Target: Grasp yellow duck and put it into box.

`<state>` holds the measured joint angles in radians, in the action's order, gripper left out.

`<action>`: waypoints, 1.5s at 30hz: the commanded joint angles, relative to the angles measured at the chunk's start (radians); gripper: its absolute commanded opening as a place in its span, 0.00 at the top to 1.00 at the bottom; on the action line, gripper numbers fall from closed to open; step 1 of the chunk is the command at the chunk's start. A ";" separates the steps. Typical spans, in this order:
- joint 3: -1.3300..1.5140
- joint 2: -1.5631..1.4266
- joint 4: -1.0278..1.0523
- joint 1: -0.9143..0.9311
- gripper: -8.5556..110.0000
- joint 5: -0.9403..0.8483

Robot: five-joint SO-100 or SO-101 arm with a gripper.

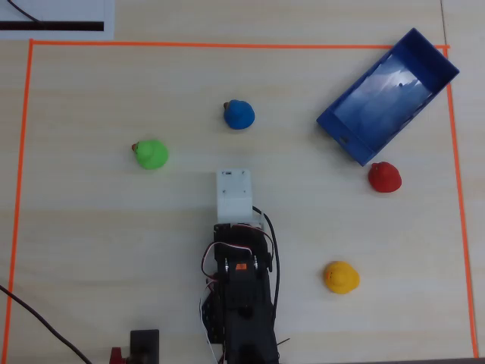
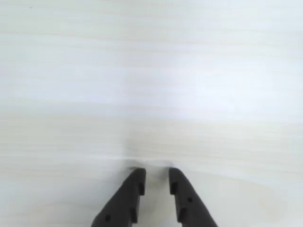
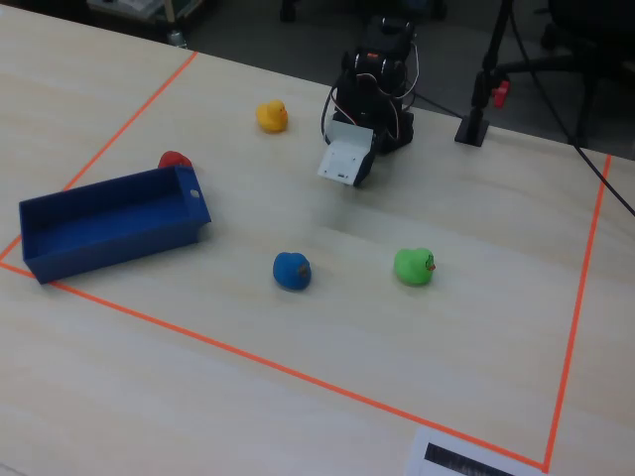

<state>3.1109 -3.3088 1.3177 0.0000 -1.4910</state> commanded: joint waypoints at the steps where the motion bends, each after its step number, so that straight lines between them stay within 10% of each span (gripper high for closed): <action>1: 0.000 -0.003 0.015 -0.003 0.89 0.006; 21: 0.000 -0.003 0.008 0.023 0.93 -0.006; 30: -0.367 0.258 -0.413 0.114 0.93 0.066; 45: -1.269 1.080 -0.365 1.071 0.84 0.408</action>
<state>1.9436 -2.2826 0.9127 0.7470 -1.1014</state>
